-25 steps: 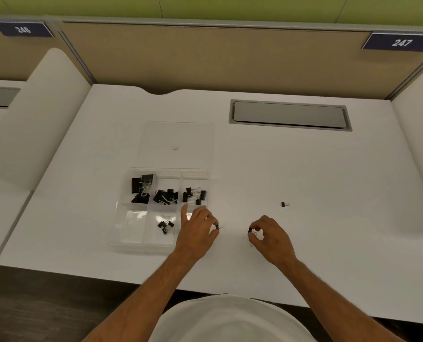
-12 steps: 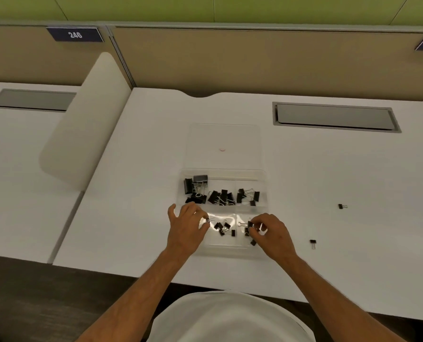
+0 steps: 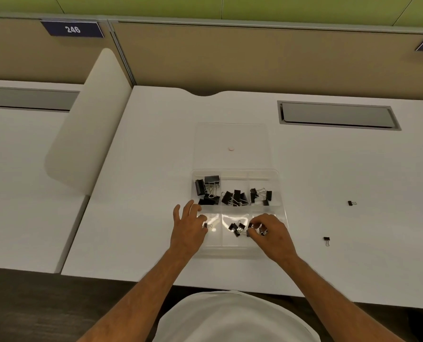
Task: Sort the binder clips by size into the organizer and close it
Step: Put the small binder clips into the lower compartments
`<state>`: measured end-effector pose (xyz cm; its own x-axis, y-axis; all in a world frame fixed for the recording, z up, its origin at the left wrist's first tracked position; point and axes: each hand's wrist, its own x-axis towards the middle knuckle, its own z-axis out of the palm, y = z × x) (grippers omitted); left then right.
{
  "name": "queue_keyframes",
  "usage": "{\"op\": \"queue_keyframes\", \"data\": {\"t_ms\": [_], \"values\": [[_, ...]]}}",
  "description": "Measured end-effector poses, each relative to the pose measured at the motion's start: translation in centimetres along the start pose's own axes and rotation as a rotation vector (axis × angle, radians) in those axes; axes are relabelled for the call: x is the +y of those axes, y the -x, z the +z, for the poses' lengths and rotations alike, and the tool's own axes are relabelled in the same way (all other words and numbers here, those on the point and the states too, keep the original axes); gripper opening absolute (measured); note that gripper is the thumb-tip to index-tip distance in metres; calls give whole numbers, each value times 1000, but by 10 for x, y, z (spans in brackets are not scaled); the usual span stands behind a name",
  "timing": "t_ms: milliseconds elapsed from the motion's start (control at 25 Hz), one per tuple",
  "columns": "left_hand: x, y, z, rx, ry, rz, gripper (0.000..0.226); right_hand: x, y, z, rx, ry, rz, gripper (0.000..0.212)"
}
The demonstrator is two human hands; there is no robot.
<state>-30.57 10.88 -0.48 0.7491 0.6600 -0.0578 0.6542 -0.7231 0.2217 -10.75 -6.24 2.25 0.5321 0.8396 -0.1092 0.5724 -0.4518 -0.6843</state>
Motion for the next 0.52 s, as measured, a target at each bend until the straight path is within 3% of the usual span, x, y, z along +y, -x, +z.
{"op": "queue_keyframes", "data": {"t_ms": [280, 520], "values": [[-15, 16, -11, 103, 220, -18, 46, -40, -29, 40, -95, 105, -257, 10], [-23, 32, -19, 115, 268, -68, 49, -52, -48, 77, -156, 418, -353, 15]]}}
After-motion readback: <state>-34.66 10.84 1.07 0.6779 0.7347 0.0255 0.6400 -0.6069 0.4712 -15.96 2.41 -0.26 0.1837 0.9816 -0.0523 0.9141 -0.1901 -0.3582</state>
